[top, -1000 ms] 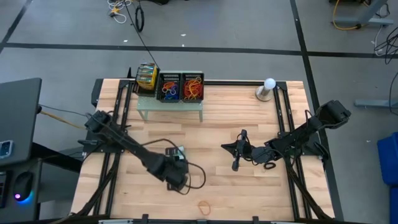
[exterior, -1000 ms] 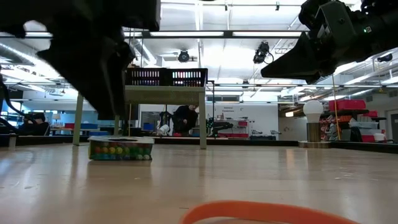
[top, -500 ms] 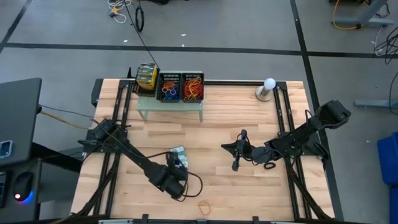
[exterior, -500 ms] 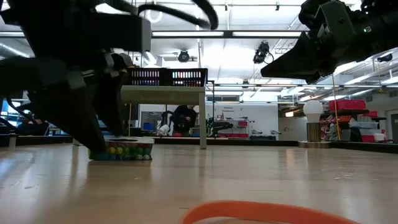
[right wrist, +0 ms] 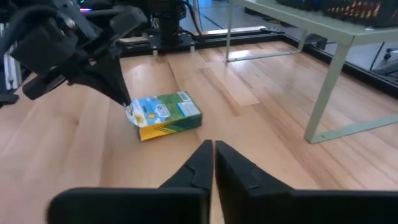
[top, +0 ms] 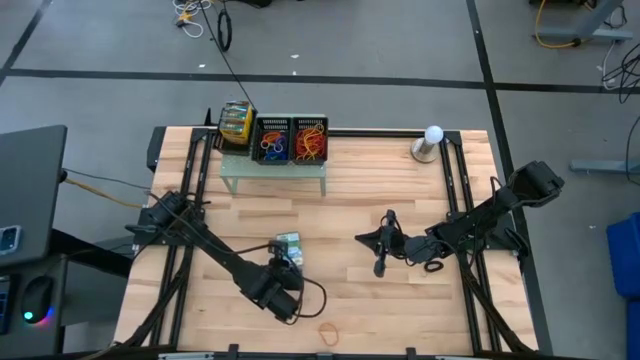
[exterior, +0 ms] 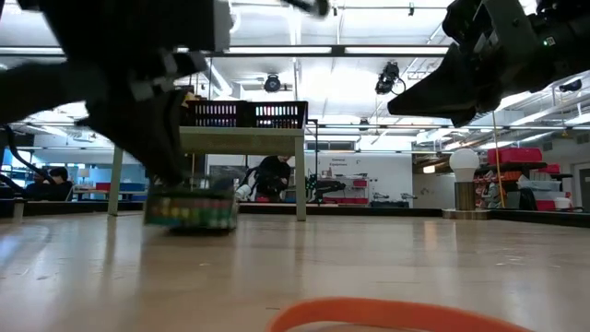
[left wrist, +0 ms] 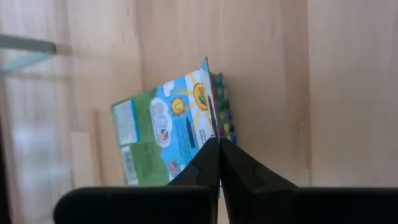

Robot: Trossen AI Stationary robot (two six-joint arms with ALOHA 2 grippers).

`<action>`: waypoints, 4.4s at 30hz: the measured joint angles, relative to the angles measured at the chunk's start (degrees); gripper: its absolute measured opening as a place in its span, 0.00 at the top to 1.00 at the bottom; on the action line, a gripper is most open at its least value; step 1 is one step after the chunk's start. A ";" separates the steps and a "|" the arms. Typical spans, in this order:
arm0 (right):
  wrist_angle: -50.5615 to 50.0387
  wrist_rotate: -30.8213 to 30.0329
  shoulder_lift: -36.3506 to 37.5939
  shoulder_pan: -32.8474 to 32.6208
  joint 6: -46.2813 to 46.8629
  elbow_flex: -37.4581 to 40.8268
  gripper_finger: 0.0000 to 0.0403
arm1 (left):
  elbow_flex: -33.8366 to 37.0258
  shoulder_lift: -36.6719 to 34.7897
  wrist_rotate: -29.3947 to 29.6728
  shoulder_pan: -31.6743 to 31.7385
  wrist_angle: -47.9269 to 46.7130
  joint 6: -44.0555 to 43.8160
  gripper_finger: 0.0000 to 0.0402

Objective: Pick & Place Office Desk Supplies
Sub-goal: Put the crayon box into left black bin on the shelf

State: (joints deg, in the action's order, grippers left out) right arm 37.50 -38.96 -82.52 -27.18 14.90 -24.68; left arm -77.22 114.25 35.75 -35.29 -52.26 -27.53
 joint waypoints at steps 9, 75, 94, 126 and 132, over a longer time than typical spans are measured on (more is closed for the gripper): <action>4.10 3.52 -8.53 0.00 -5.37 -3.75 0.62 | -2.50 -5.57 1.23 0.58 0.55 -0.37 0.99; 8.46 17.58 -36.33 4.50 -5.40 -25.82 0.81 | -12.10 -5.04 -13.78 8.37 3.06 -3.02 0.42; 8.43 17.99 -36.33 4.46 -5.32 -25.82 0.81 | -11.68 -1.63 -16.40 9.88 3.38 -2.54 0.52; 7.13 14.22 -36.29 3.28 -5.69 -25.87 0.77 | -14.63 -33.75 -9.22 18.03 -32.14 18.88 0.91; 7.13 15.41 -36.28 3.29 -6.42 -25.87 0.96 | -14.66 -39.65 -8.55 28.93 -34.77 28.67 0.91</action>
State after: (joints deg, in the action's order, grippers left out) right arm 44.63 -23.55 -118.80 -23.89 8.48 -50.54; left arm -91.88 74.60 27.20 -6.36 -87.03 1.14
